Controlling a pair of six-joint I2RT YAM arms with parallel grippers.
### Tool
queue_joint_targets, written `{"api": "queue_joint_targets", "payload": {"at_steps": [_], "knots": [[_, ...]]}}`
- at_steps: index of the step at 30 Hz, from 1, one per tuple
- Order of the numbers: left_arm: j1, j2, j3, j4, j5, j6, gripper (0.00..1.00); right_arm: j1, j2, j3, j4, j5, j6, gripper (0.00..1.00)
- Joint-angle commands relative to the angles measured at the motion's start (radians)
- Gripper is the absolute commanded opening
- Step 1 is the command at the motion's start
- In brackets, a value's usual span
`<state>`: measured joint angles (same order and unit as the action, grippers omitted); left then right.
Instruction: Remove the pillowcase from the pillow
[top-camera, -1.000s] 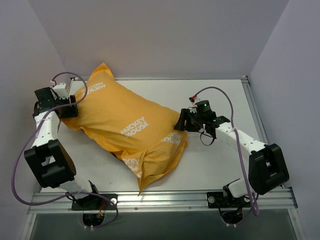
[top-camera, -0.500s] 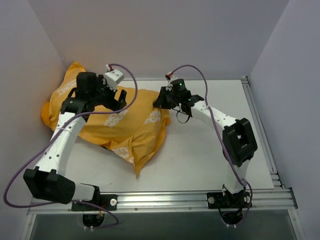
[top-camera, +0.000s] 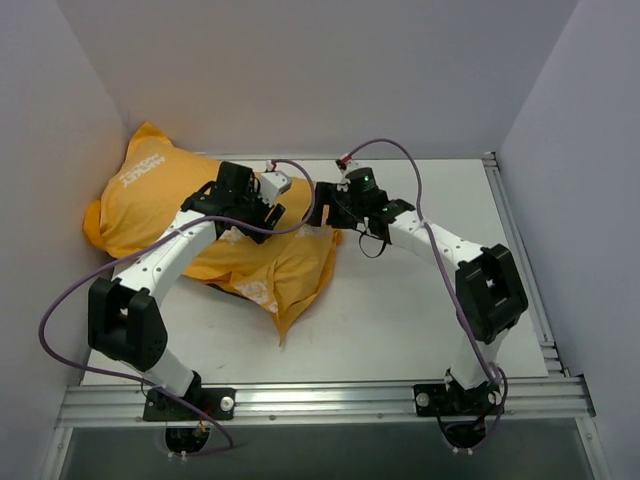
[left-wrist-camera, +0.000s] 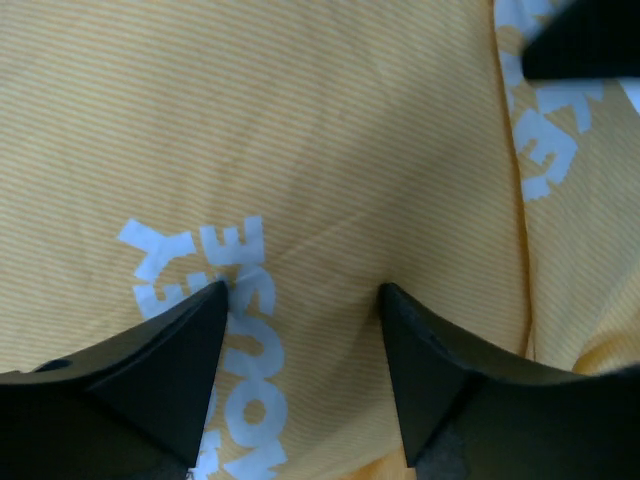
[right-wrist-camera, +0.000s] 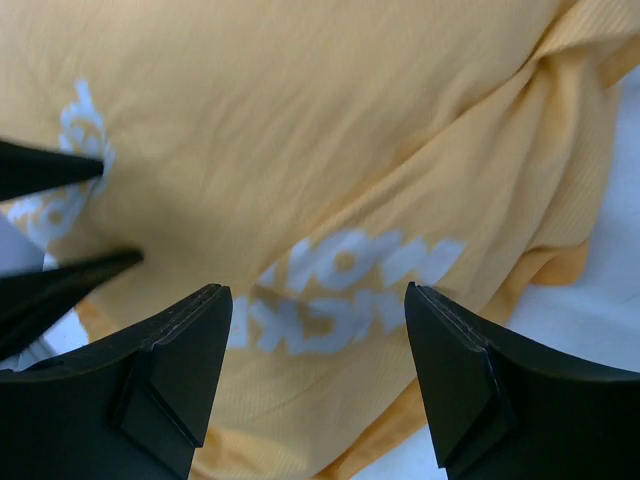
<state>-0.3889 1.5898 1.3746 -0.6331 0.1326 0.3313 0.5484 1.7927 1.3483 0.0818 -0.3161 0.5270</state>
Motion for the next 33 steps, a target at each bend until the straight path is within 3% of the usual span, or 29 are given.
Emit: {"api": "queue_joint_targets", "payload": {"at_steps": [1,2,3,5,6,8,9,11,15,22,27,33], "knots": [[0.001,0.024,0.012,0.044,-0.024,-0.009,0.60,0.070,-0.101,-0.095,0.087,0.023,0.062,0.71],[0.001,0.027,0.015,0.042,-0.022,-0.008,0.52,0.085,-0.105,-0.113,0.090,0.049,0.088,0.71],[0.001,0.025,0.015,0.039,-0.018,-0.009,0.36,0.091,-0.110,-0.153,0.098,0.063,0.100,0.71],[0.001,0.016,0.015,0.044,-0.004,-0.018,0.18,0.094,-0.124,-0.198,0.162,0.077,0.137,0.67],[0.001,0.007,0.014,0.046,-0.004,-0.021,0.02,0.093,-0.125,-0.216,0.189,0.072,0.146,0.54],[0.002,-0.002,0.012,0.053,-0.014,-0.028,0.02,0.090,-0.110,-0.233,0.219,0.066,0.154,0.32],[0.002,-0.011,0.008,0.059,-0.025,-0.029,0.02,0.090,-0.102,-0.232,0.217,0.063,0.154,0.13],[0.005,-0.020,0.001,0.081,-0.059,-0.037,0.02,0.085,-0.087,-0.242,0.216,0.058,0.157,0.00],[0.050,-0.050,-0.002,0.116,-0.157,-0.049,0.02,0.068,-0.148,-0.328,0.205,0.086,0.171,0.00],[0.169,-0.076,0.026,0.135,-0.159,-0.058,0.02,-0.018,-0.325,-0.572,0.187,0.077,0.179,0.00],[0.188,-0.114,0.040,0.125,-0.133,-0.051,0.02,-0.044,-0.339,-0.673,0.225,0.074,0.180,0.00],[0.193,-0.131,0.058,0.087,-0.071,-0.054,0.02,0.007,-0.242,-0.666,0.338,0.039,0.202,0.00]]}}
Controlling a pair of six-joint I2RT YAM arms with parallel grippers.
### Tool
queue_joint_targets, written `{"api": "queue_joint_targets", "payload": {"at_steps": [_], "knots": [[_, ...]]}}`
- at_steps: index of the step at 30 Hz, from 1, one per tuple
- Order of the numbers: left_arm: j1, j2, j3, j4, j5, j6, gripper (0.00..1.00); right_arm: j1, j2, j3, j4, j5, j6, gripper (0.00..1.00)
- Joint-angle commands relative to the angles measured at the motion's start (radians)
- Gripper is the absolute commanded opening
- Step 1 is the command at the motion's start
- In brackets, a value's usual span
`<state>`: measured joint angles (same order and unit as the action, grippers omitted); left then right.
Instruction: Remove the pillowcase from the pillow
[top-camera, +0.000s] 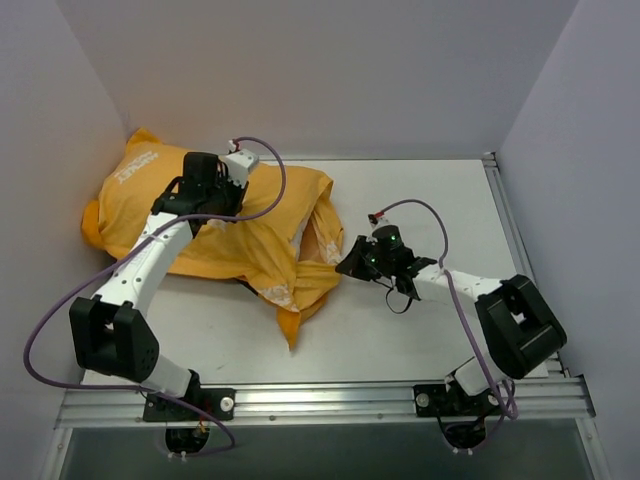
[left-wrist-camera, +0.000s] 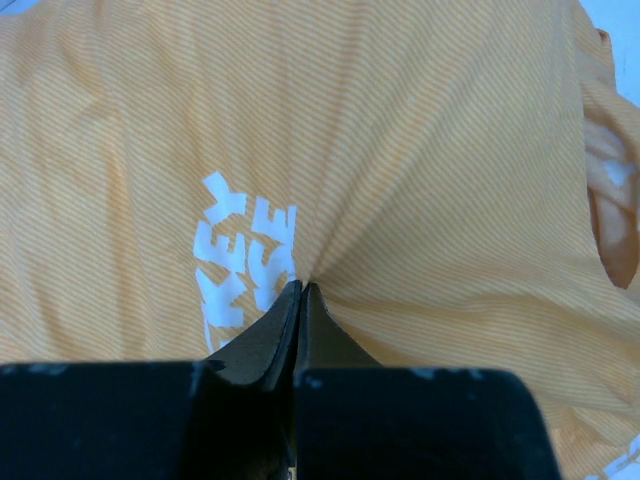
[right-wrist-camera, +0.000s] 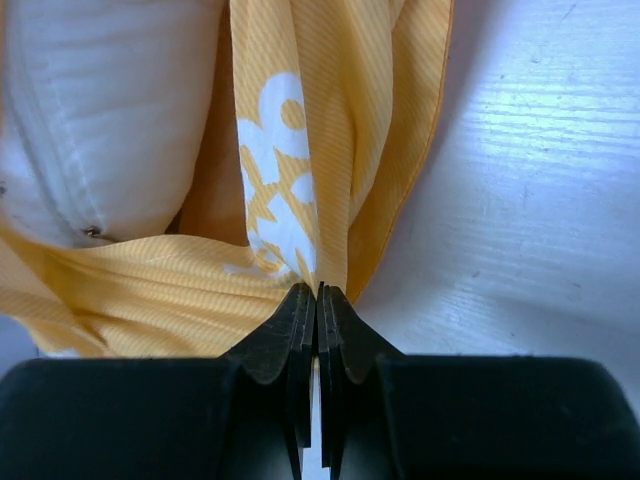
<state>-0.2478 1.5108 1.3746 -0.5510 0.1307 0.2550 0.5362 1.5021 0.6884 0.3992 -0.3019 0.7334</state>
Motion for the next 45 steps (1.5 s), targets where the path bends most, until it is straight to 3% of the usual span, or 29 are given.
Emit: {"api": "queue_joint_targets", "payload": {"at_steps": [1,5,6,7,8,12,15,19,24,27,42,45], "knots": [[0.056,-0.052,0.061,0.003,-0.059,0.020,0.02,0.030,0.096,0.011,0.038,0.017,-0.002,0.00],[0.073,-0.072,0.090,-0.021,0.021,-0.013,0.02,0.044,0.207,0.046,0.122,-0.043,0.007,0.00],[0.071,-0.078,0.095,-0.032,0.047,-0.023,0.02,0.039,0.207,0.052,0.125,-0.045,0.009,0.20],[0.070,-0.081,0.095,-0.036,0.059,-0.026,0.02,0.030,0.192,0.056,0.118,-0.037,0.000,0.29],[0.070,-0.087,0.092,-0.038,0.067,-0.034,0.02,0.027,0.167,0.069,0.096,-0.019,-0.014,0.44],[0.068,-0.095,0.066,-0.023,0.075,-0.046,0.02,0.022,-0.027,0.160,-0.154,0.134,-0.129,0.63],[0.070,-0.093,0.064,-0.020,0.081,-0.060,0.02,0.030,-0.133,0.229,-0.267,0.202,-0.175,0.65],[0.068,-0.093,0.081,-0.027,0.101,-0.068,0.02,0.077,-0.186,0.281,-0.290,0.274,-0.177,0.65],[0.068,-0.086,0.104,-0.033,0.099,-0.071,0.02,0.090,-0.064,0.240,-0.058,0.057,-0.057,0.65],[0.068,-0.086,0.107,-0.035,0.096,-0.071,0.02,0.110,0.016,0.226,0.052,-0.034,-0.016,0.71],[0.068,-0.083,0.107,-0.032,0.101,-0.071,0.02,0.179,0.225,0.192,0.440,-0.181,0.093,0.81],[0.068,-0.083,0.107,-0.033,0.101,-0.068,0.02,0.179,0.254,0.203,0.486,-0.171,0.130,0.91]]}}
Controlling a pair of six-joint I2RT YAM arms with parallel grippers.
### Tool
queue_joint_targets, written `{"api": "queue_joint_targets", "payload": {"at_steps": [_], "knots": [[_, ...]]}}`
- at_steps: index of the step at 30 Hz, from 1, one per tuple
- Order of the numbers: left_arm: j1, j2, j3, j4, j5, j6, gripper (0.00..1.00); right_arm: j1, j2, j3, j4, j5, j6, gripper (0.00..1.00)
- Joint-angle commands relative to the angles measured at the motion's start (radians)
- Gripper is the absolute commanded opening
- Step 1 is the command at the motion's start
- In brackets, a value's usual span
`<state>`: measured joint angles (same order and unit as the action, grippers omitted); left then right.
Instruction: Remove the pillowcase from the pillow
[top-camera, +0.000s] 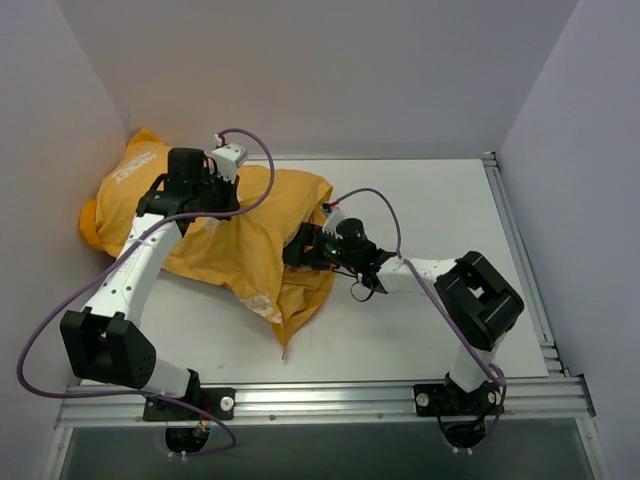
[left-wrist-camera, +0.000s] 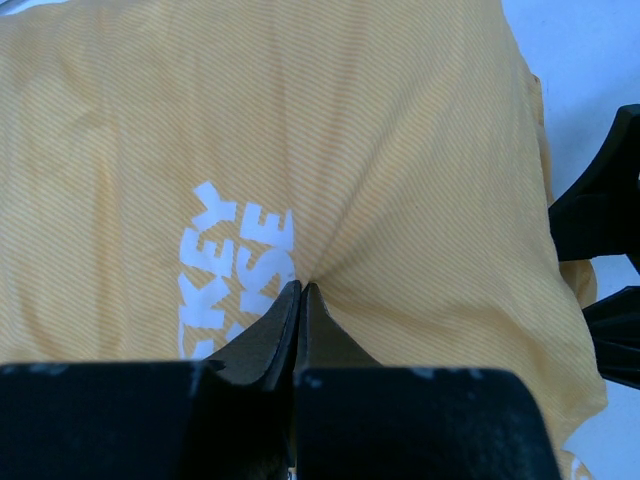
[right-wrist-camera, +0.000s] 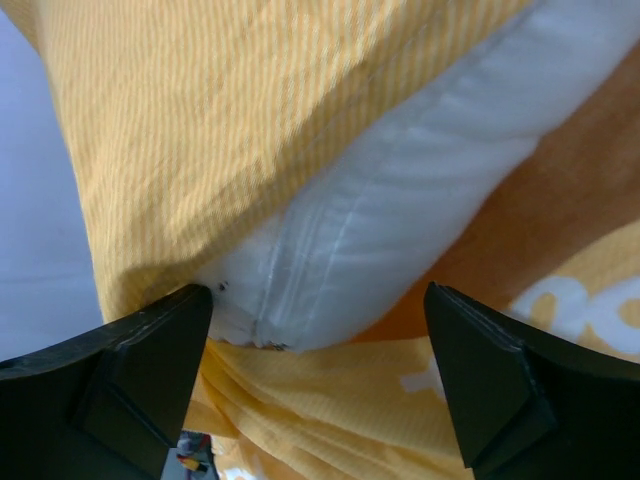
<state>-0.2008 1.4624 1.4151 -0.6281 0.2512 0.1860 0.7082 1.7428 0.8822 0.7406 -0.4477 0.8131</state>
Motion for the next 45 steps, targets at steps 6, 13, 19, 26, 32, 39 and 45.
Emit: {"api": "queue_joint_targets", "payload": {"at_steps": [6,13,19,26,32,39,45], "knots": [[0.021,-0.036,0.064,0.039,-0.018,0.003,0.02,0.000,0.095,0.041,0.282,0.001,0.144,1.00],[0.021,-0.036,0.061,0.034,-0.001,0.003,0.02,-0.007,0.208,0.098,0.404,0.096,0.221,1.00],[0.005,-0.016,0.073,-0.013,0.081,0.041,0.11,0.004,0.245,0.141,0.450,0.093,0.205,0.59],[-0.161,-0.039,0.122,-0.108,0.123,0.144,0.85,0.004,0.259,0.132,0.529,0.049,0.247,0.00],[-0.261,0.015,0.113,-0.154,0.015,0.208,0.86,0.011,0.219,0.116,0.517,0.041,0.245,0.00],[-0.330,0.128,0.114,-0.125,-0.125,0.199,0.85,0.022,0.175,0.121,0.471,0.047,0.219,0.00],[-0.330,0.180,0.110,-0.085,-0.176,0.205,0.59,0.030,0.153,0.123,0.424,0.060,0.192,0.00]]}}
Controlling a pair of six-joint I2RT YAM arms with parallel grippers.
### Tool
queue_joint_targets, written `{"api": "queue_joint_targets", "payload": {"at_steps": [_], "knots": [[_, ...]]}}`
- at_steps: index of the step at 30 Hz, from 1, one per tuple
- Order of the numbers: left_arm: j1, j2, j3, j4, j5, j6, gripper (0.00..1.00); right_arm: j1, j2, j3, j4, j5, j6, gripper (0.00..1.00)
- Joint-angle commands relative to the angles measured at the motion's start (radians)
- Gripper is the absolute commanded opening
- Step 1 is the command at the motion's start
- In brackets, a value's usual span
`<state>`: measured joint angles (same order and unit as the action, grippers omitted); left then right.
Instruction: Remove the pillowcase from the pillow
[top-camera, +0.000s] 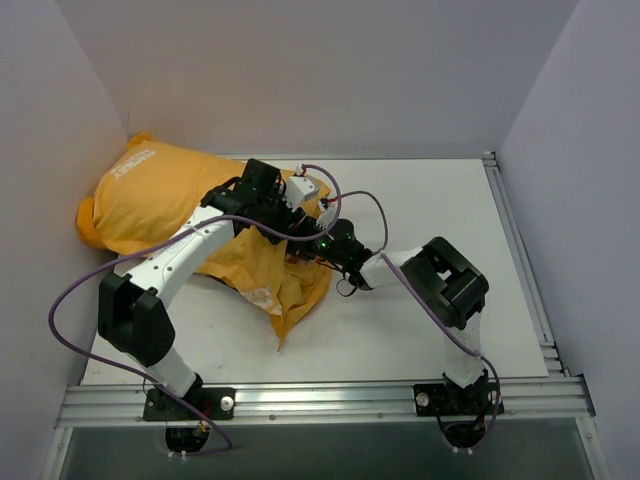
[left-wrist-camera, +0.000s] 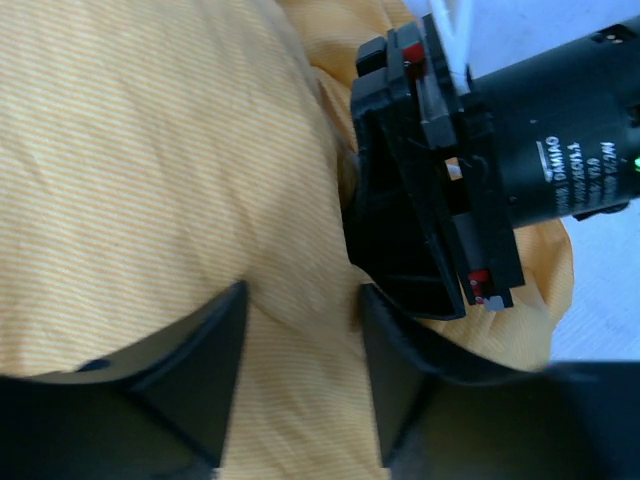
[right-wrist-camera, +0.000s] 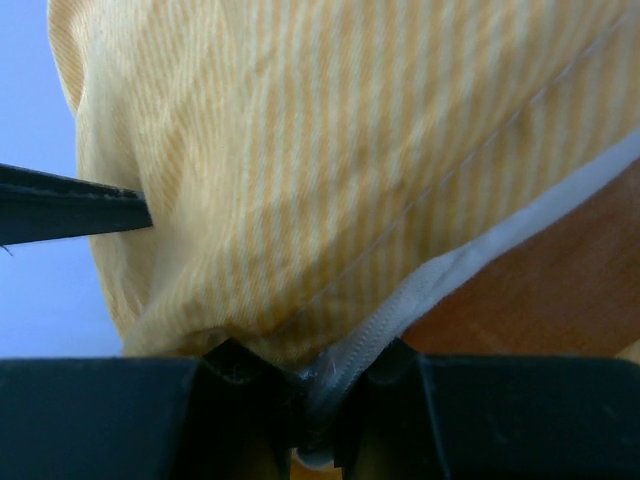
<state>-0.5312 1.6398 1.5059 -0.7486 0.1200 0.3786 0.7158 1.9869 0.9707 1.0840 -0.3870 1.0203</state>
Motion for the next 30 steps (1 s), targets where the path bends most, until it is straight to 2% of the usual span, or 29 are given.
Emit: {"api": "queue_joint_targets", "payload": {"at_steps": [1,2,3,5,6,7,12,16,20,23,28,30], "knots": [[0.003,0.006,0.017,0.034,-0.048,0.013,0.52,0.022,-0.097,0.033,0.085,0.002,-0.012,0.00],[0.005,0.006,0.011,0.034,-0.052,0.011,0.46,0.024,-0.100,0.031,0.085,0.003,-0.014,0.00],[0.008,0.005,0.008,0.035,-0.051,0.011,0.35,0.022,-0.102,0.031,0.082,0.005,-0.014,0.00],[0.014,-0.003,0.001,0.040,-0.049,0.011,0.22,0.022,-0.103,0.031,0.073,0.005,-0.015,0.00],[0.016,-0.005,-0.006,0.041,-0.051,0.013,0.06,0.022,-0.103,0.033,0.071,0.005,-0.015,0.00],[0.017,-0.005,-0.007,0.043,-0.052,0.013,0.02,0.022,-0.105,0.031,0.070,0.008,-0.017,0.00],[0.049,-0.026,-0.030,0.055,-0.086,0.005,0.02,0.005,-0.140,0.000,0.070,0.014,-0.008,0.00],[0.089,-0.096,-0.064,-0.012,-0.063,0.034,0.02,-0.091,-0.233,-0.070,0.090,0.011,0.034,0.00],[0.097,-0.184,-0.206,-0.041,-0.063,0.097,0.02,-0.130,-0.373,-0.053,-0.039,0.010,-0.047,0.00],[0.099,-0.210,-0.277,-0.066,-0.063,0.120,0.02,-0.144,-0.421,-0.035,-0.059,-0.015,-0.046,0.00],[0.112,-0.241,-0.329,-0.084,-0.063,0.158,0.02,-0.216,-0.508,-0.033,-0.068,-0.019,-0.009,0.00],[0.152,-0.244,-0.328,-0.090,-0.066,0.180,0.02,-0.269,-0.534,-0.043,-0.094,-0.023,-0.022,0.00]]}}
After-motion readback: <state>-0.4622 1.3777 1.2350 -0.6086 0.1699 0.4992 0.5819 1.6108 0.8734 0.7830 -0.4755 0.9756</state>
